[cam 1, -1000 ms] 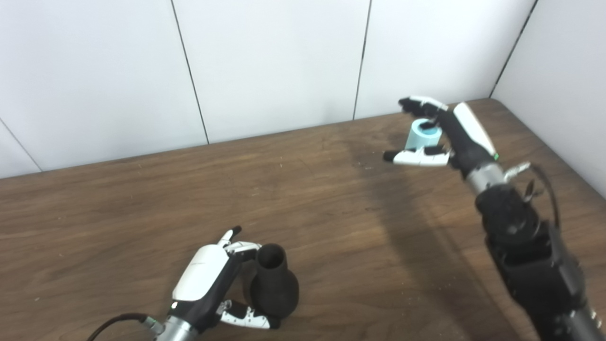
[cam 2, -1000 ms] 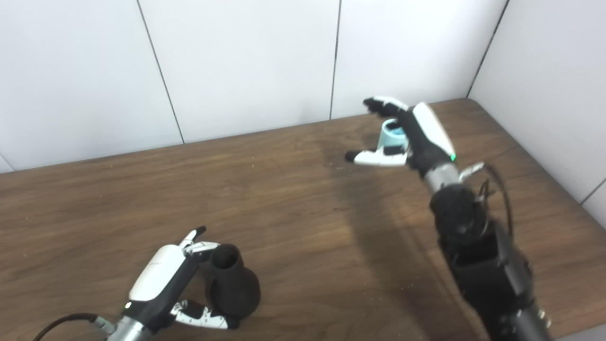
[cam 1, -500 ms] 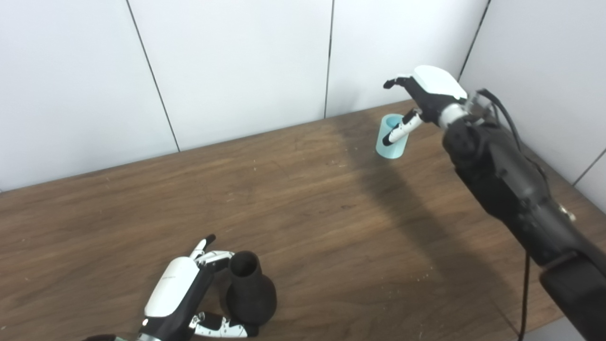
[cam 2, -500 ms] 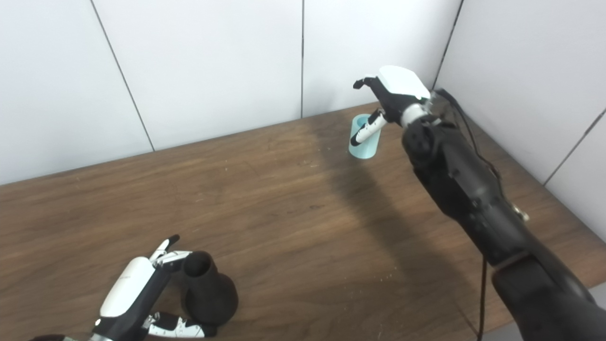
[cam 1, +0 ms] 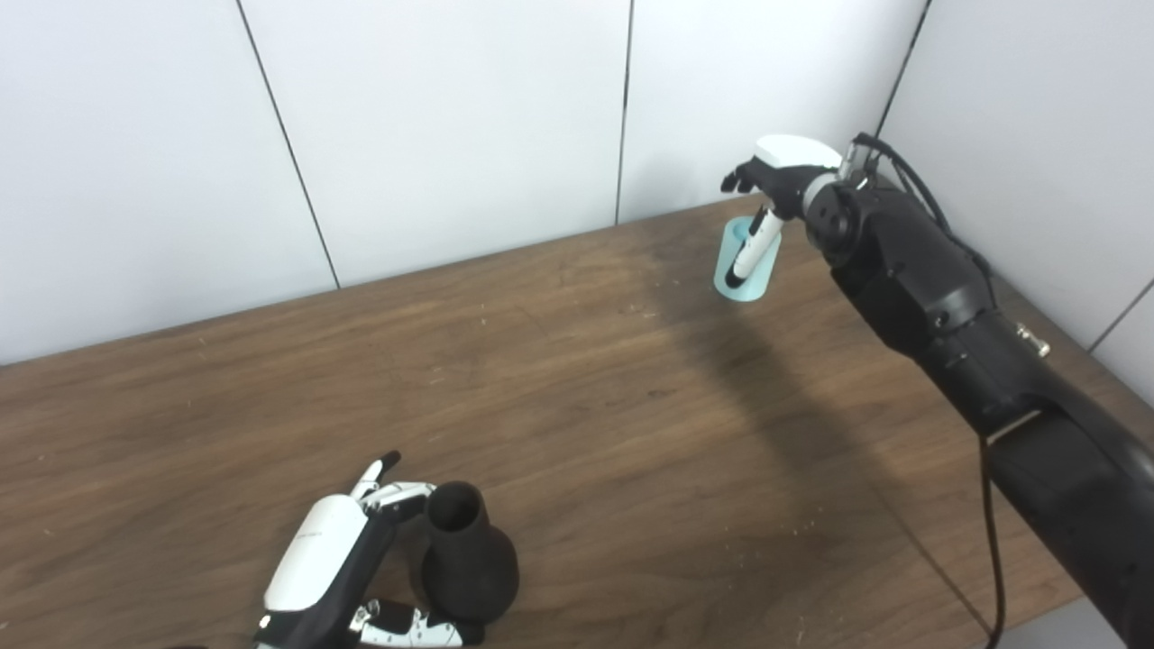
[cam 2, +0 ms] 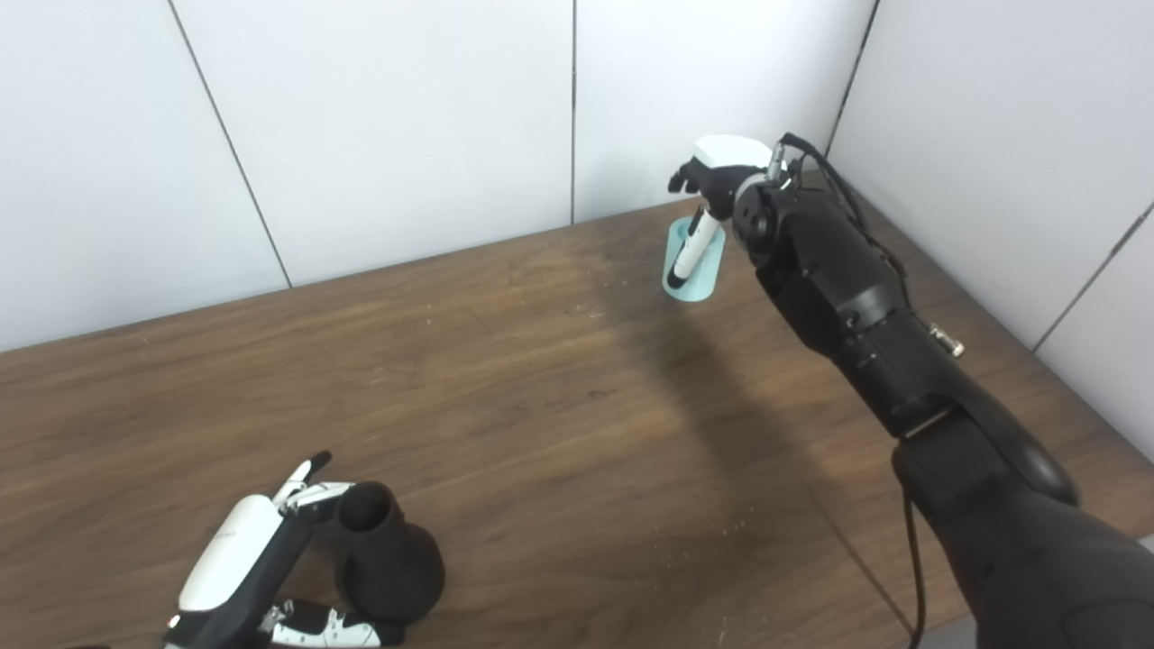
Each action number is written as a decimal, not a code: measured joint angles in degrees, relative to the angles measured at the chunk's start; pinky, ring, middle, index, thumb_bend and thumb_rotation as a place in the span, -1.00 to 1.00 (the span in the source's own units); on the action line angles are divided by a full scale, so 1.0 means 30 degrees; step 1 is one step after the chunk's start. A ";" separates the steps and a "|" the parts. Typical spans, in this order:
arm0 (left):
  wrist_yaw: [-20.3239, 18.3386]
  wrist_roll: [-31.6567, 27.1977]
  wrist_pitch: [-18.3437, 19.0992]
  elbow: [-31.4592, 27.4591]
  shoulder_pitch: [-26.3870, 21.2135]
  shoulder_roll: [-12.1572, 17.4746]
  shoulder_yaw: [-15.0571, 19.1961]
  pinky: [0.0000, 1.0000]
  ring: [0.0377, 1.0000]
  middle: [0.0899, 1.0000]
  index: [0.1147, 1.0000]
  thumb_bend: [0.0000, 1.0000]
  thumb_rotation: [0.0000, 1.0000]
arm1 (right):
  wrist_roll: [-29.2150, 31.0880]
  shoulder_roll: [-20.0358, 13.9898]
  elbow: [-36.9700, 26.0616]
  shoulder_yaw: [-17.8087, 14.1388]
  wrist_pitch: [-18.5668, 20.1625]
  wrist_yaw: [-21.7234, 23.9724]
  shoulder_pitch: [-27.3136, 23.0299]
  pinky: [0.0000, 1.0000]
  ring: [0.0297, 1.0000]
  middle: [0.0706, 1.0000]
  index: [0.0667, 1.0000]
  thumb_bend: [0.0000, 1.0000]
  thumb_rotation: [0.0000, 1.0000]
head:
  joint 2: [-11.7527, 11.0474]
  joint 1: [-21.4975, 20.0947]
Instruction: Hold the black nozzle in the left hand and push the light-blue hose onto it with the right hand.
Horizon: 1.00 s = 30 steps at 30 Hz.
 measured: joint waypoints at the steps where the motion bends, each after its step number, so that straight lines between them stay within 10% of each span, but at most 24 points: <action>1: -0.0019 0.0000 0.0000 -0.0002 0.0000 -0.0003 -0.0002 1.00 0.46 -0.16 -0.13 0.05 -1.00 | 0.0017 0.0044 0.0346 0.0073 -0.0013 -0.0006 -0.0021 0.56 0.62 0.65 0.64 0.81 -0.65 | 0.0029 0.0000; 30: -0.0126 0.0004 0.0046 -0.0053 0.0014 -0.0071 0.0083 1.00 0.46 -0.15 -0.13 0.05 -1.00 | 0.0225 0.0764 0.1989 0.0897 -0.0171 -0.1834 -0.0124 0.52 0.48 0.42 0.49 0.76 -0.89 | 0.0352 0.0234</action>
